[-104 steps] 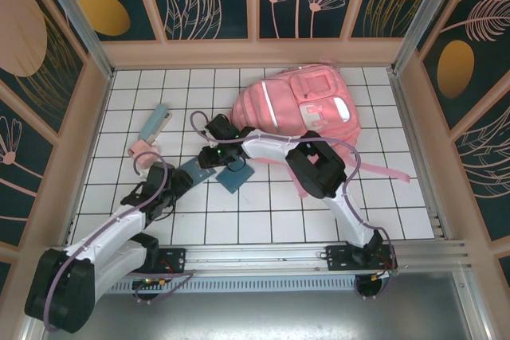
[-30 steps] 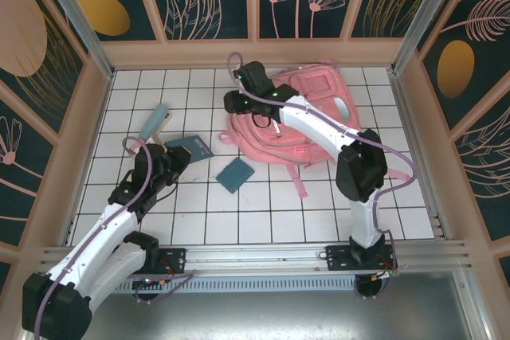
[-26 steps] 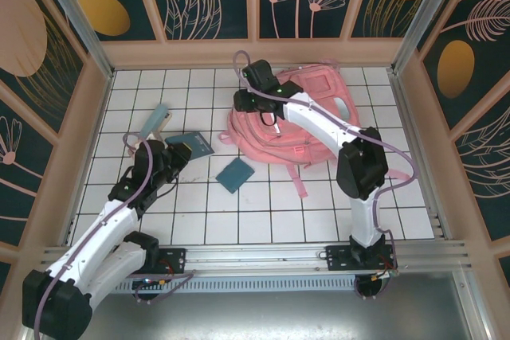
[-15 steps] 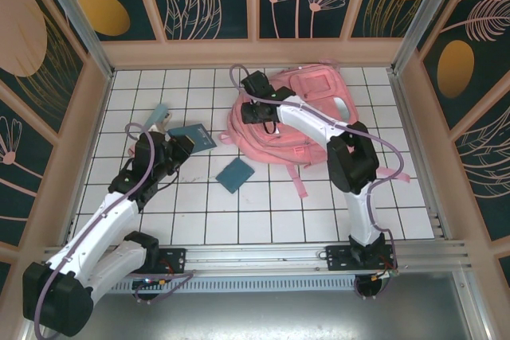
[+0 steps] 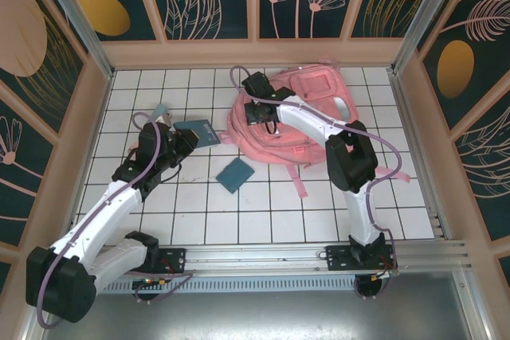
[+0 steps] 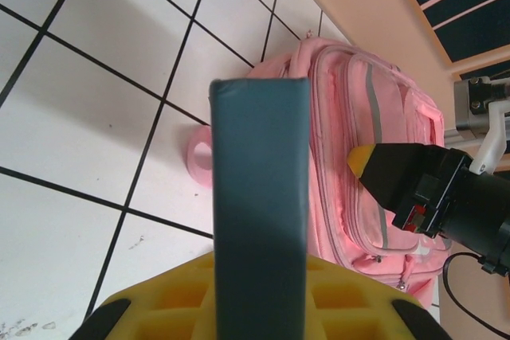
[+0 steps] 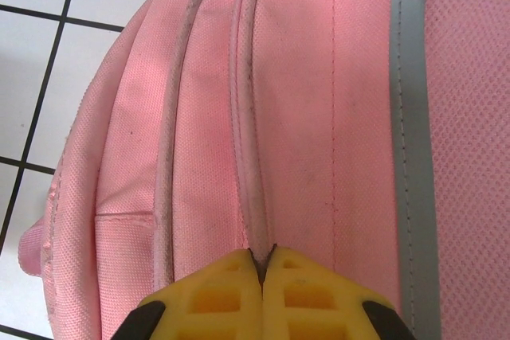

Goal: Pack the student bag

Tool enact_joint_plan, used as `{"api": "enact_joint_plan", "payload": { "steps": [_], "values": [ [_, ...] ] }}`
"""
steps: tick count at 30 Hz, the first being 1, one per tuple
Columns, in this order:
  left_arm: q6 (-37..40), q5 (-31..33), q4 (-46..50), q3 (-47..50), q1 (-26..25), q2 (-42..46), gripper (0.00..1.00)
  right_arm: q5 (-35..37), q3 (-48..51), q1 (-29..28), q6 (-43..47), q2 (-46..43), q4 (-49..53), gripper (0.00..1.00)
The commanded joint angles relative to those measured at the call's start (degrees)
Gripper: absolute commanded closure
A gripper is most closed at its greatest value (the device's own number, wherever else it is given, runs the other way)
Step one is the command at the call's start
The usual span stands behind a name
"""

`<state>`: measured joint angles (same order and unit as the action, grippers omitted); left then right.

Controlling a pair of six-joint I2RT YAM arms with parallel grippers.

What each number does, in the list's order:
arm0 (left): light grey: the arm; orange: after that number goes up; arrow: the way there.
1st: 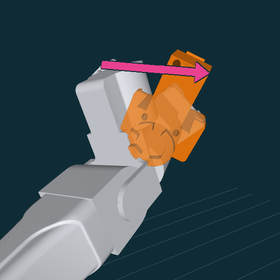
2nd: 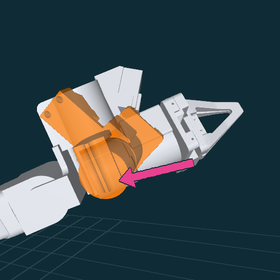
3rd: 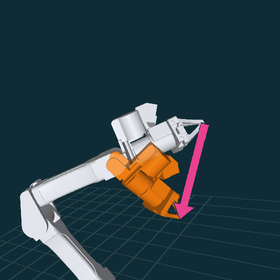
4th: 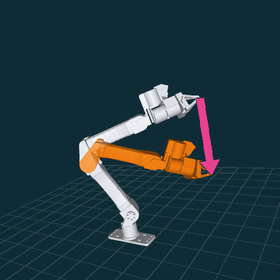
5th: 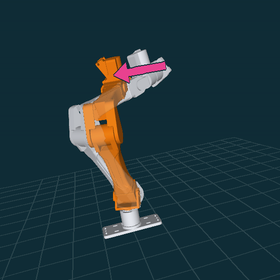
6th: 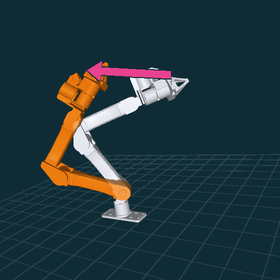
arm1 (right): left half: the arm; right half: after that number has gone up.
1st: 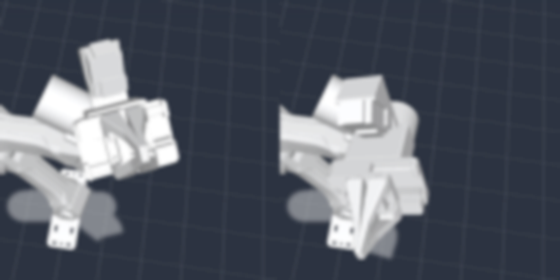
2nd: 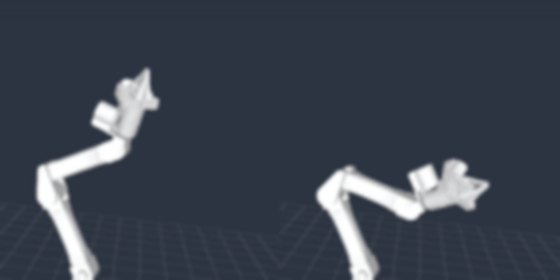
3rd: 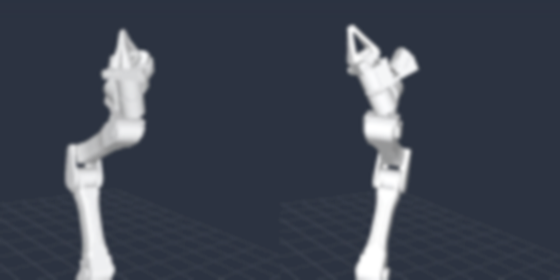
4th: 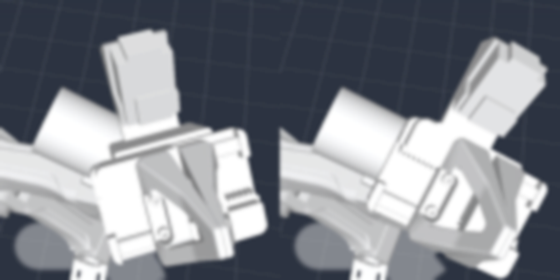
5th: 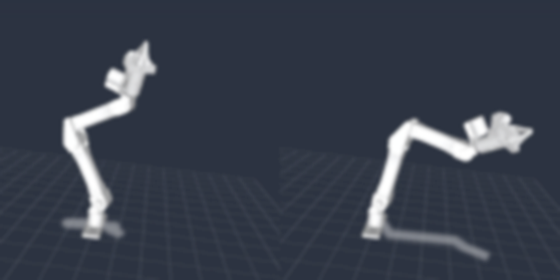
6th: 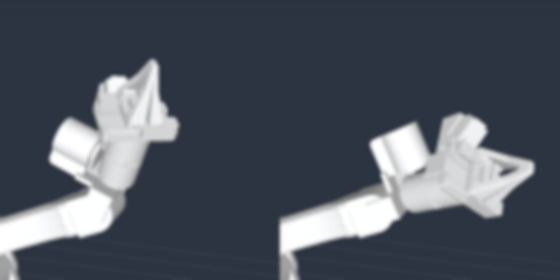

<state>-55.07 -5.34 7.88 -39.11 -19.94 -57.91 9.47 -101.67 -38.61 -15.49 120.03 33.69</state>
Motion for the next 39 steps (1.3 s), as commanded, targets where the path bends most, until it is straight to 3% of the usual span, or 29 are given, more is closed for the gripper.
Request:
{"api": "enact_joint_plan", "payload": {
  "steps": [1, 7, 13, 24, 39],
  "values": [
    [1.93, -2.20, -4.67, -2.88, -0.23, -1.33, 0.98, 3.03, -0.97, 1.50, 0.93, -4.59, 1.36, 1.00],
    [1.29, -7.42, -10.36, -4.87, -0.19, -6.37, 0.98, 2.17, -6.48, 2.37, 3.05, -9.06, 2.16, 1.00],
    [-1.50, -14.08, -19.54, -6.94, -0.27, -13.00, 1.00, -4.39, -11.43, 5.81, 3.64, -12.36, 3.38, 1.00],
    [-4.00, -20.05, -32.23, -14.69, -4.86, -28.74, 1.00, -24.14, -4.47, 15.23, -0.19, -21.09, -4.06, 1.00],
    [-6.19, -25.30, -39.19, -37.37, -12.98, -56.51, 1.00, -33.55, -0.73, 19.38, -4.26, -24.04, -7.92, 1.00]
  ]
}}
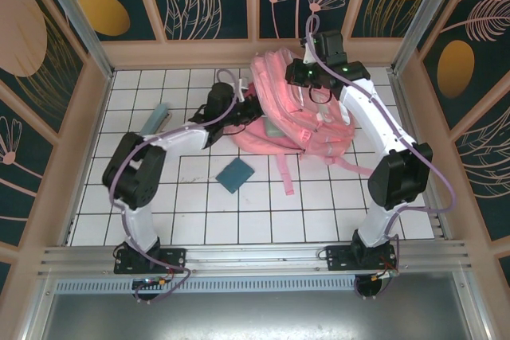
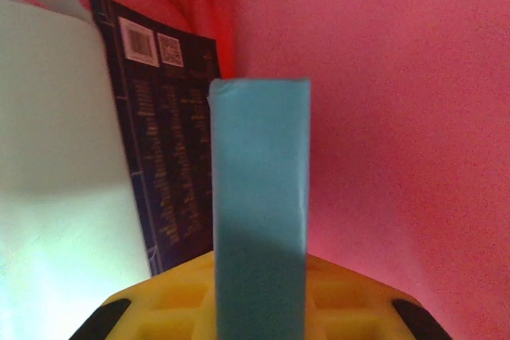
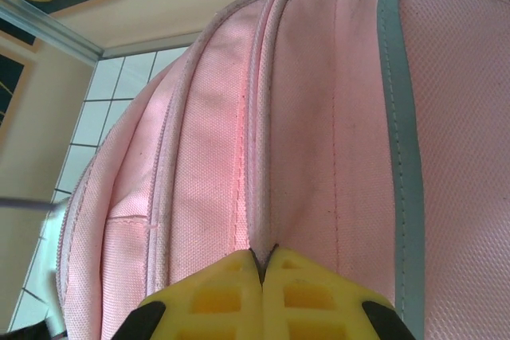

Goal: Pack the student bag

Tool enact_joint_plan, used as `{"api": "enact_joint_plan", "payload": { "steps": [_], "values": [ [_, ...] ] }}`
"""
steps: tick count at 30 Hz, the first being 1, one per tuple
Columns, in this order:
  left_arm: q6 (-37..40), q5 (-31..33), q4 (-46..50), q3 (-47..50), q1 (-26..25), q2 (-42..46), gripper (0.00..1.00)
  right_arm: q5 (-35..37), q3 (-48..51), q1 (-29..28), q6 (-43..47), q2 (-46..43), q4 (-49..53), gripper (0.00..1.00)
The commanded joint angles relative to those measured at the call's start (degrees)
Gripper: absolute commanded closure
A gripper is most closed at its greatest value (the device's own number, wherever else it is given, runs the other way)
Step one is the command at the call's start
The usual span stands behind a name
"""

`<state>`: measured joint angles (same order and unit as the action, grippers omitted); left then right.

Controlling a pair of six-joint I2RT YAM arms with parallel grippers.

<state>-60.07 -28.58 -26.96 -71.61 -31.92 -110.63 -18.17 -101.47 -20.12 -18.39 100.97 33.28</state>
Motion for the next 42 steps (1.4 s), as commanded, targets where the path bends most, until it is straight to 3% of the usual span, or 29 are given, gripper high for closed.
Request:
{"api": "enact_joint_plan", "payload": {
  "steps": [1, 8, 10, 15, 23, 31, 42],
  "values": [
    [-1.35, -2.07, -4.12, -6.81, -1.41, -5.55, 1.00, -7.06, -0.89, 1.32, -1.75, -5.07, -7.97, 1.00],
    [0.38, -0.95, 3.97, -20.46, -5.11, -16.96, 0.97, -9.38, -0.53, 2.62, -2.70, -5.42, -9.02, 1.00],
    [1.53, -0.10, 8.06, -23.52, -5.84, -19.07, 0.86, -9.51, -0.14, 2.72, -2.68, -5.41, -9.11, 1.00],
    [4.91, 2.30, 14.01, -24.89, -6.04, -18.10, 0.44, -9.24, 1.45, 3.57, -2.54, -5.88, -9.41, 1.00],
    [11.61, 7.49, 23.89, -25.19, -5.86, -11.05, 0.19, -9.86, 4.78, 4.92, -2.82, -6.40, -10.86, 1.00],
    [13.82, 11.36, 27.30, -16.79, -4.74, -1.57, 0.17, -9.86, 8.05, 5.02, -2.26, -5.81, -11.99, 1.00],
    [20.60, 19.06, 33.22, 4.76, -1.03, 16.42, 0.21, -9.95, 13.54, 4.17, -2.60, -5.00, -15.28, 1.00]
  ]
}}
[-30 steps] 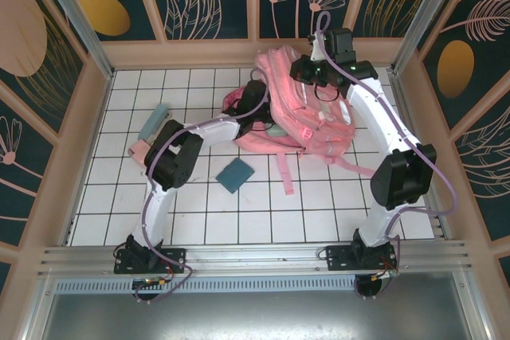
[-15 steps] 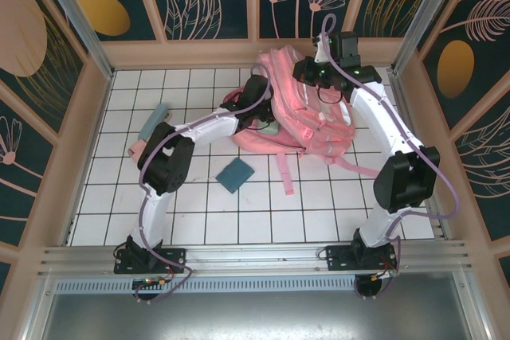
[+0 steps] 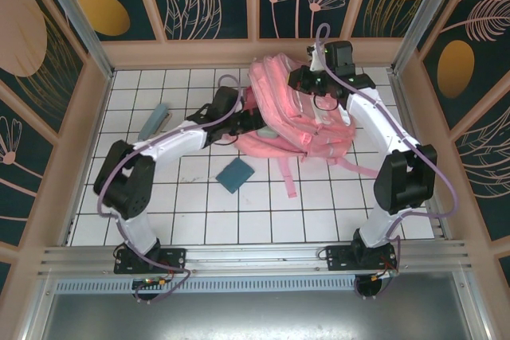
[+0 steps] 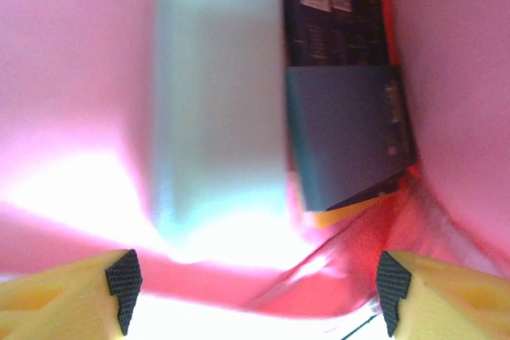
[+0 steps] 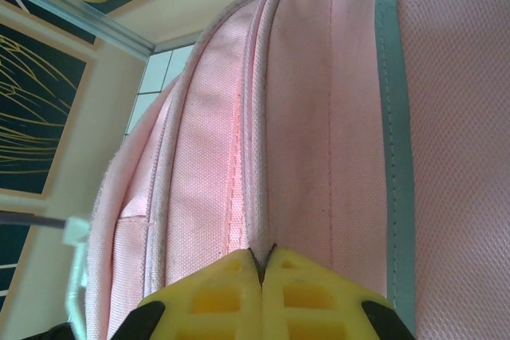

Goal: Pack the student bag

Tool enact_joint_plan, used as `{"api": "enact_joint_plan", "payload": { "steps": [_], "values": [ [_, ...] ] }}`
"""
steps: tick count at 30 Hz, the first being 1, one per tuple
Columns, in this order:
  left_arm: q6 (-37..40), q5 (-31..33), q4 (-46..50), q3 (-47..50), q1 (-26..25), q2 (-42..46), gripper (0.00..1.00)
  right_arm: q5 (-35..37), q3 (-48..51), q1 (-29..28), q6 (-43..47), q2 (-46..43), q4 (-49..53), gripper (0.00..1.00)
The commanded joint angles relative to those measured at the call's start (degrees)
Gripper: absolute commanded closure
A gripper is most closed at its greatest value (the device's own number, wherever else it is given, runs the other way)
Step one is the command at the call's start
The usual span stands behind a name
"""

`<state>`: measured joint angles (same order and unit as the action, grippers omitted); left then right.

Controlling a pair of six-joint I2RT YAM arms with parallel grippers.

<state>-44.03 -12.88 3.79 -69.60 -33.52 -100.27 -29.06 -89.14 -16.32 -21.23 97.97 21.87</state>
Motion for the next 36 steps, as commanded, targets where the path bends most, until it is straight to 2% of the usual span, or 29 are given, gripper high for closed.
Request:
{"api": "enact_joint_plan", "payload": {
  "steps": [1, 9, 19, 28, 36],
  "values": [
    [5.36, 4.15, 3.39, 4.07, 0.58, 7.24, 0.21, 0.93, 1.45, 0.24, 0.23, -2.06, -4.15, 1.00],
    [8.75, 5.41, 6.02, 15.56, 0.52, 14.37, 0.29, 0.24, 2.64, -0.69, -0.08, -1.29, -5.95, 1.00],
    [11.72, 2.08, 5.18, 23.20, -0.01, 12.40, 0.42, 0.05, 4.15, -2.22, -0.21, -1.34, -7.19, 1.00],
    [13.44, 2.82, 6.79, 24.73, -2.30, 9.15, 0.40, 0.68, 5.05, -2.92, -0.21, -2.02, -7.10, 1.00],
    [12.67, 6.08, 8.31, 24.71, -2.45, 12.68, 0.37, 0.84, 5.05, -3.25, -0.29, -2.10, -6.84, 1.00]
  ]
}}
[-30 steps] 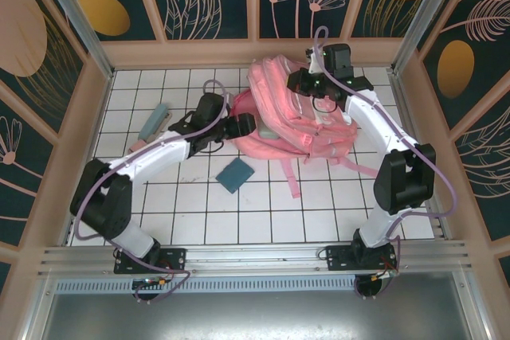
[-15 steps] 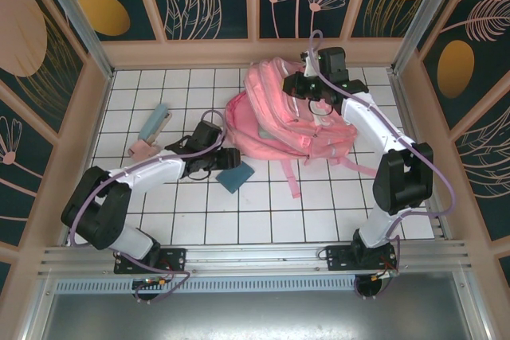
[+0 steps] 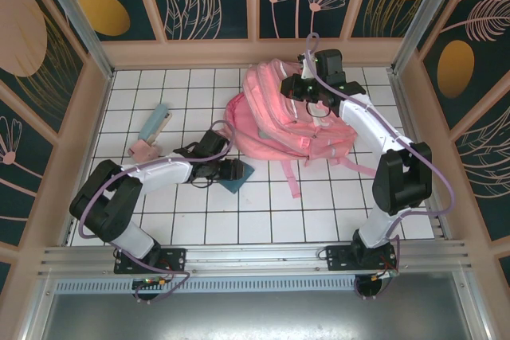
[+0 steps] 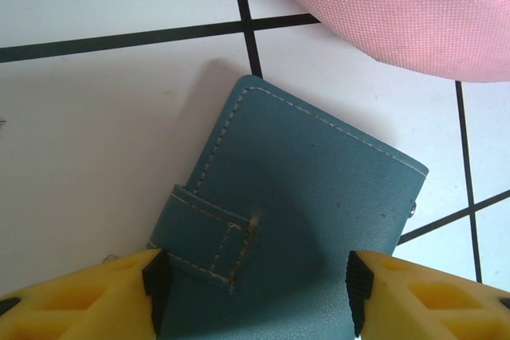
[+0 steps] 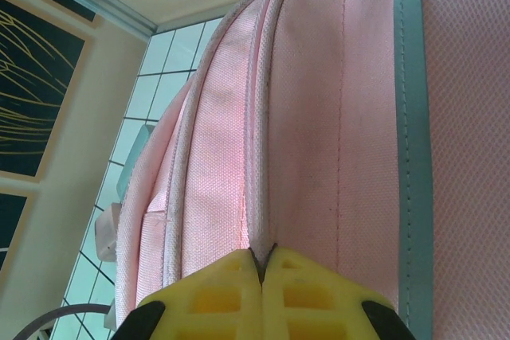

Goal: Pack the student bag

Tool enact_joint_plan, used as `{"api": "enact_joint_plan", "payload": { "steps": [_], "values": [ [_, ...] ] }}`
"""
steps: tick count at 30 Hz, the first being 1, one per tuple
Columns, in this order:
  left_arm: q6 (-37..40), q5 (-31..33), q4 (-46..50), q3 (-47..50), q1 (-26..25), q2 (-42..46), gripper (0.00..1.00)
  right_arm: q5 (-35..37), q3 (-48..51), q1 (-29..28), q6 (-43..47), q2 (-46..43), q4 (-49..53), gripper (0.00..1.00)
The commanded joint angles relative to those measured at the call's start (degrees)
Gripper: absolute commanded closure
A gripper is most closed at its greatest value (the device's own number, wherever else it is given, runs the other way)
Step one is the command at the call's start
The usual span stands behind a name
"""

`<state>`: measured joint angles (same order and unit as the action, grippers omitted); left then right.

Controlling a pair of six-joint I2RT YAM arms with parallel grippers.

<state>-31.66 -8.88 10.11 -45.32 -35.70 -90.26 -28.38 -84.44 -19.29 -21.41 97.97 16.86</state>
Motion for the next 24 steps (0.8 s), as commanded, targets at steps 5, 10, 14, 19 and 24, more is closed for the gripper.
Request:
{"api": "enact_joint_plan", "payload": {
  "steps": [5, 10, 14, 19, 24],
  "values": [
    [-1.37, 5.59, 2.47, 2.18, -0.23, 7.63, 0.38, 0.26, 0.64, -0.29, -0.04, -2.11, -1.74, 1.00],
    [-2.40, 4.99, 1.77, 4.11, -0.22, 6.86, 0.38, 0.16, 1.08, -0.38, -0.30, -2.20, -2.14, 1.00],
    [-2.44, 3.34, 1.05, 4.59, -0.20, 3.69, 0.39, 0.17, 1.13, -0.50, -0.39, -2.17, -2.36, 1.00],
    [-2.49, 1.16, -0.27, 5.05, -0.19, 1.63, 0.41, 0.53, 1.25, -0.71, -0.31, -2.41, -2.09, 1.00],
    [-3.56, -3.24, -3.17, 6.09, -0.23, 1.78, 0.62, 0.70, 1.65, -0.68, -0.39, -2.64, -2.10, 1.00]
  ]
}}
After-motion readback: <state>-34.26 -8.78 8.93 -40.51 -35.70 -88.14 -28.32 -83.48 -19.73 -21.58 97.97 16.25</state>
